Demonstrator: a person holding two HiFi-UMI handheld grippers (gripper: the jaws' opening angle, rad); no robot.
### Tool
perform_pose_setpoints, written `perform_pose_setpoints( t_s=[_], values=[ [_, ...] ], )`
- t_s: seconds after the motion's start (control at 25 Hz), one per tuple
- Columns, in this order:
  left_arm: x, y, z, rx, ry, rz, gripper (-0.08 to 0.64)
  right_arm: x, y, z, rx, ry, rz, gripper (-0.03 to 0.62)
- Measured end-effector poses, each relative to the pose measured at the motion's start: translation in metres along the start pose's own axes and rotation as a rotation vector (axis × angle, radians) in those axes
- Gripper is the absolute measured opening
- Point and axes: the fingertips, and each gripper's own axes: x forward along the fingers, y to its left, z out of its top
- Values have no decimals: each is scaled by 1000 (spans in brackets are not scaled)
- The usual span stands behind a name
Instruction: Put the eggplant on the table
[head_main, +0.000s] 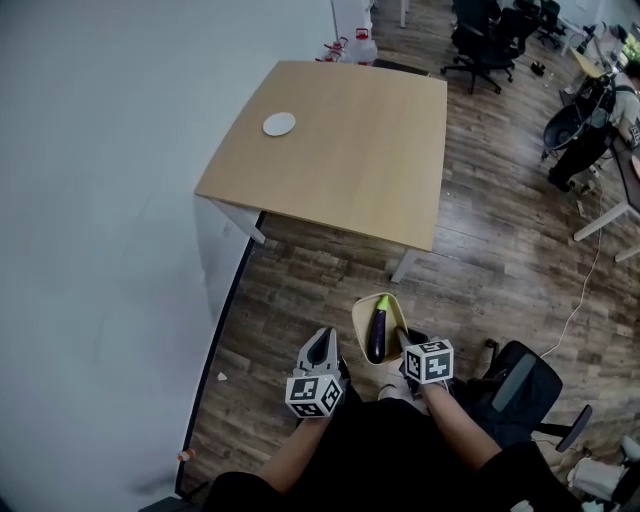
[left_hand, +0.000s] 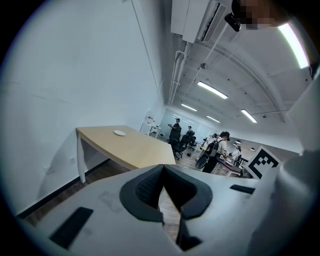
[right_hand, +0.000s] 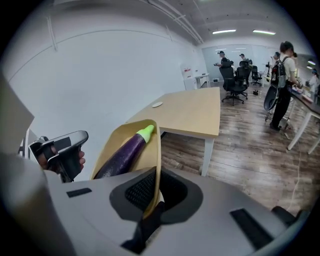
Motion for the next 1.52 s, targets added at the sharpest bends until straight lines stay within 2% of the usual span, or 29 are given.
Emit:
perform_pose_setpoints(
  t_s=[0.28, 0.44, 0.6, 0.76, 0.92, 1.16, 1.52],
  values=[
    [53, 86, 52, -81, 2, 17, 11, 68, 26, 82, -15, -4, -12, 63],
    [75, 131, 81, -93, 0, 8, 11, 97, 41, 122, -2, -7, -32, 63],
    [91, 163, 106, -67, -1, -9, 11, 120, 54, 153, -1, -13, -63, 63],
    [101, 184, 117, -57, 6, -37, 11, 141, 60, 175, 11, -18, -88, 63],
    [118, 201, 133, -137, -1, -57, 11, 159, 64, 194, -25, 12, -90, 63],
    [138, 201, 154, -112, -29, -75, 11, 183, 51, 223, -22, 12, -95, 63],
    [200, 221, 179, -70, -67, -45, 11, 235, 19, 283, -5, -17, -49, 63]
  ],
)
